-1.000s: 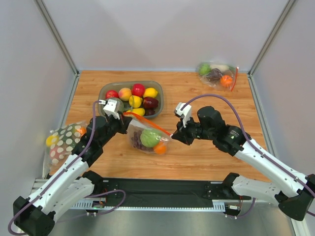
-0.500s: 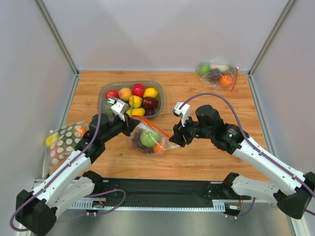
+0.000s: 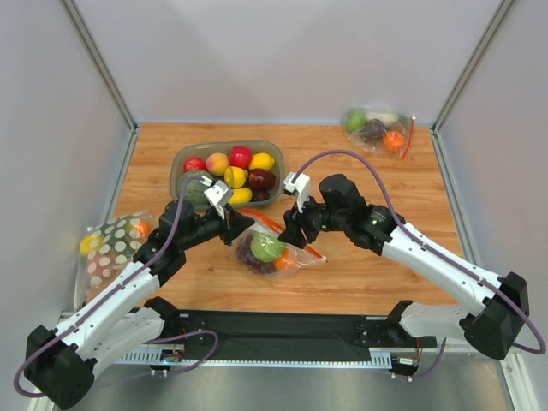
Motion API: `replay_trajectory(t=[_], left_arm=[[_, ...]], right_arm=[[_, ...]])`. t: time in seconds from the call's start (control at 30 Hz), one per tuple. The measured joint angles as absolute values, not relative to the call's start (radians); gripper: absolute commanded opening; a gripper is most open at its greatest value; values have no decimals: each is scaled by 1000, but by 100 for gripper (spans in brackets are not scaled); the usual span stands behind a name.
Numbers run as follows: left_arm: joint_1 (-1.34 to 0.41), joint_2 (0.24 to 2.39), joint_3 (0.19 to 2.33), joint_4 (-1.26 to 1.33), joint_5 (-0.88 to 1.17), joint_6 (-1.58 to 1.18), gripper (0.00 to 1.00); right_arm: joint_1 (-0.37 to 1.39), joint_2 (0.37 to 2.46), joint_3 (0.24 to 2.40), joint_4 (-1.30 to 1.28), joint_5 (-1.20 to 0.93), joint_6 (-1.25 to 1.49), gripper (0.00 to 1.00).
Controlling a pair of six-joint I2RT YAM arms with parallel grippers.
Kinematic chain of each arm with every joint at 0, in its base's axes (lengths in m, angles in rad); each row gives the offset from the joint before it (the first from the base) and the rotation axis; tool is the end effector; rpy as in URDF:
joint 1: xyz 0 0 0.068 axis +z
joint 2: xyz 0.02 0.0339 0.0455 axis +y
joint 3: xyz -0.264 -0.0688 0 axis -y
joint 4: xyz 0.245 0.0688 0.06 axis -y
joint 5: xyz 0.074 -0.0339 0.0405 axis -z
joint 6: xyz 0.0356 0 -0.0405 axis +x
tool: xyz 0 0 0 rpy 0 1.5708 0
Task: Open the zip-top bag and remove the fake food
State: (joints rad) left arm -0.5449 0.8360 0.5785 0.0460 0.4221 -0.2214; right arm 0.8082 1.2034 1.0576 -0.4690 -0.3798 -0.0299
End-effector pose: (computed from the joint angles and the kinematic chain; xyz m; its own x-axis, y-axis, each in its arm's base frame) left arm 0.1629 -0.1158 0.2827 -0.3542 -0.0196 -0.9350 0.7561 0.5824 -0.2986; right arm 0.1727 0.1998 0.3219 -0.3719 -0.4295 -0.8229 -0.8922 0.4099 0.1893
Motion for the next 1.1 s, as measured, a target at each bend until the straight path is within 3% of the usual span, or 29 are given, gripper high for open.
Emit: replay_trajectory(t=[1.1], left_arm=[[-556, 832, 579, 46, 445, -199, 0]], right_arm=[[730, 1304, 1058, -393, -417, -20, 49]])
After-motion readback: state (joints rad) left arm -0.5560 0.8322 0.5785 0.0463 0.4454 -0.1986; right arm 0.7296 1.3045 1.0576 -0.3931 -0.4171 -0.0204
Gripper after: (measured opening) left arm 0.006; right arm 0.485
